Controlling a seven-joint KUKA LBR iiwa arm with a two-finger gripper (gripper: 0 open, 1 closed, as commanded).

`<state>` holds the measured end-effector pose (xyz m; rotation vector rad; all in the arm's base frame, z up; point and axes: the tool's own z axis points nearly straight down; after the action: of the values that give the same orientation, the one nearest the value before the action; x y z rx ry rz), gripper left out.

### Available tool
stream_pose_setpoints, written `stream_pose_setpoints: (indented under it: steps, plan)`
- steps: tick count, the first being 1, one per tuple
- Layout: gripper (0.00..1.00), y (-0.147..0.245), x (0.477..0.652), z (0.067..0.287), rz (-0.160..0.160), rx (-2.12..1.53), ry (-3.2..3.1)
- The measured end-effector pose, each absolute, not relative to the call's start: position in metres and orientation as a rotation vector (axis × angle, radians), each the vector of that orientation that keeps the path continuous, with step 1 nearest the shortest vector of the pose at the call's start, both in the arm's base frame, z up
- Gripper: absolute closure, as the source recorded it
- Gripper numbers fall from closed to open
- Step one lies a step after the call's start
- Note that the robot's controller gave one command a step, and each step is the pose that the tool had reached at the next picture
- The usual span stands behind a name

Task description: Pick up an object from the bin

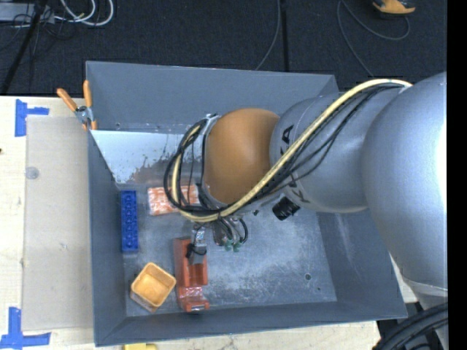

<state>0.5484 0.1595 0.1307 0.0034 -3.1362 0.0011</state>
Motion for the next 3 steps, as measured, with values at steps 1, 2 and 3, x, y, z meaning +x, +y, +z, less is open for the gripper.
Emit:
stream_pose_setpoints:
  steps: [1, 2, 3]
  plan:
    - [0.00, 0.159, 0.550, 0.135, 0.000, -0.003, -3.141]
    - [0.00, 0.217, 0.522, 0.098, -0.018, 0.160, -3.190]
    - [0.00, 0.206, 0.528, 0.106, -0.016, 0.172, -3.178]
